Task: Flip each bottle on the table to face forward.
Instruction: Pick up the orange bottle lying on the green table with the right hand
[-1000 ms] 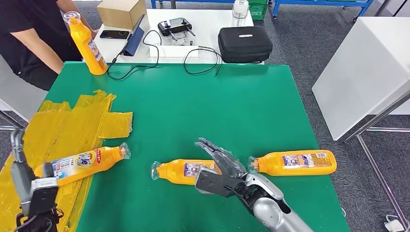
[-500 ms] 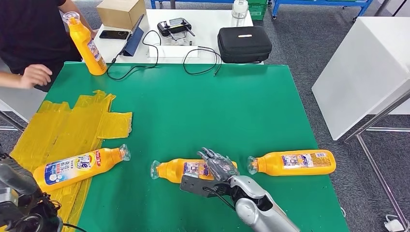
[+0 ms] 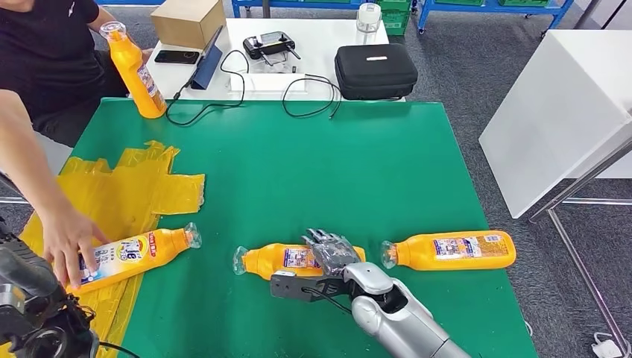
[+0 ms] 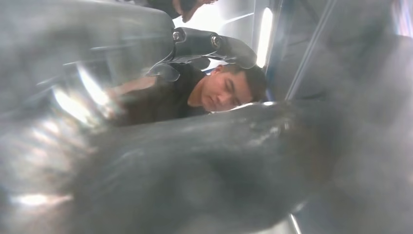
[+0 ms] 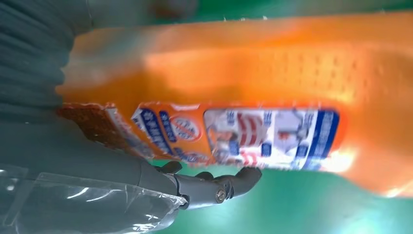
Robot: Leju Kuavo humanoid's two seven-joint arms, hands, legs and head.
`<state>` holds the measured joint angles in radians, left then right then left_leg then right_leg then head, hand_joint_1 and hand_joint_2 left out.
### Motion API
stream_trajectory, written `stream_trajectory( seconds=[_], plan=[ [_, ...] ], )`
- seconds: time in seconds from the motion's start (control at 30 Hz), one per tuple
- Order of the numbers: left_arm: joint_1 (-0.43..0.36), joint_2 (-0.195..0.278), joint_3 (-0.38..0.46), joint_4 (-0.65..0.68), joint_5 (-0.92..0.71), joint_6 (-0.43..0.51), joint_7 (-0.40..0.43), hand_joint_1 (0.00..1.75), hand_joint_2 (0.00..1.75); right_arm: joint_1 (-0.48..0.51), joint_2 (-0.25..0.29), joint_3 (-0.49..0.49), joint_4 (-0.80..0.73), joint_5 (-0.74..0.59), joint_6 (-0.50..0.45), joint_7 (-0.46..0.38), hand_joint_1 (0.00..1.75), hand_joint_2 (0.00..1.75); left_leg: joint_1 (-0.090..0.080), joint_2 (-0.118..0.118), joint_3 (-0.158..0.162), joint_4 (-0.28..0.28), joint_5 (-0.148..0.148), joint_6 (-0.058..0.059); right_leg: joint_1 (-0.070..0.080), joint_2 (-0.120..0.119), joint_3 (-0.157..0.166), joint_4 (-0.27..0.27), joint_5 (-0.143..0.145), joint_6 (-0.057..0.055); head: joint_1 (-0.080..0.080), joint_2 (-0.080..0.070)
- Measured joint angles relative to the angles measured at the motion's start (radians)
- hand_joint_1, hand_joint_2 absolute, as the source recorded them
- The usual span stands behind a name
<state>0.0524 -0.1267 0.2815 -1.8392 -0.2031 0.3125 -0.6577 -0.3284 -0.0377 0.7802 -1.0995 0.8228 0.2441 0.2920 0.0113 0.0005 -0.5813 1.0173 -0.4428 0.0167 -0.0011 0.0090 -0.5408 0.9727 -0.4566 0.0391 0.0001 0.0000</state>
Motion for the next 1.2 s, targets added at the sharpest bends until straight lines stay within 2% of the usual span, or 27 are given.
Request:
stream_trajectory(
  seconds=[0.53,0.6,0.63,0.77,0.87,1.0,1.1,1.2],
  plan=[
    [-0.024,0.001,-0.018,0.012,0.023,-0.003,0.020,0.00,0.00,-0.033,0.002,0.027,0.056,-0.026,0.007,-0.035,1.75,1.75,0.000,0.002,0.007,0.000,-0.001,-0.001,0.000,0.003,0.005,0.000,0.000,0.000,0.000,0.000],
    [-0.025,0.007,-0.024,0.017,0.062,-0.060,0.062,0.00,0.00,-0.033,0.002,0.026,0.057,-0.035,0.002,-0.034,1.75,1.75,0.000,0.002,0.007,0.000,-0.001,-0.001,0.000,0.003,0.005,0.000,0.000,0.000,0.000,0.000],
    [-0.025,0.013,-0.028,0.022,0.100,-0.120,0.107,0.00,0.00,-0.031,0.002,0.024,0.056,-0.039,-0.007,-0.033,1.75,1.75,0.000,0.002,0.007,0.000,-0.001,-0.001,0.000,0.003,0.005,0.000,0.000,0.000,0.000,0.000],
    [-0.012,0.046,-0.041,0.066,0.308,-0.438,0.325,0.00,1.75,0.002,0.011,-0.004,0.019,-0.083,-0.090,-0.040,1.75,1.75,0.000,0.002,0.007,0.000,-0.001,-0.001,0.000,0.003,0.006,0.000,0.000,0.000,0.000,0.000],
    [0.018,0.055,-0.040,0.086,0.451,-0.600,0.393,0.00,1.75,0.064,0.015,-0.050,-0.071,-0.173,-0.158,-0.099,1.75,1.75,0.000,0.002,0.003,0.000,0.000,-0.001,0.000,0.004,0.010,0.000,0.001,0.000,0.000,0.000],
    [0.096,0.060,-0.040,0.094,0.590,-0.777,0.438,0.00,1.75,0.180,0.016,-0.086,-0.235,-0.244,-0.229,-0.201,1.75,1.75,0.000,0.001,-0.005,0.000,0.000,0.000,0.000,0.003,0.006,0.001,0.001,0.001,0.000,0.000],
    [0.142,0.056,-0.052,0.088,0.649,-0.840,0.459,0.00,1.75,0.224,0.021,-0.105,-0.350,-0.299,-0.281,-0.264,1.75,1.75,0.000,0.001,-0.009,0.000,0.000,0.000,0.000,0.003,0.001,0.001,0.001,0.001,0.000,0.000],
    [0.172,0.045,-0.082,0.073,0.656,-0.843,0.463,0.00,1.75,0.243,0.028,-0.121,-0.431,-0.340,-0.315,-0.308,1.75,1.75,0.000,0.001,-0.010,0.000,0.000,0.000,0.000,0.003,0.000,0.001,0.000,0.000,0.000,0.000]
  ],
)
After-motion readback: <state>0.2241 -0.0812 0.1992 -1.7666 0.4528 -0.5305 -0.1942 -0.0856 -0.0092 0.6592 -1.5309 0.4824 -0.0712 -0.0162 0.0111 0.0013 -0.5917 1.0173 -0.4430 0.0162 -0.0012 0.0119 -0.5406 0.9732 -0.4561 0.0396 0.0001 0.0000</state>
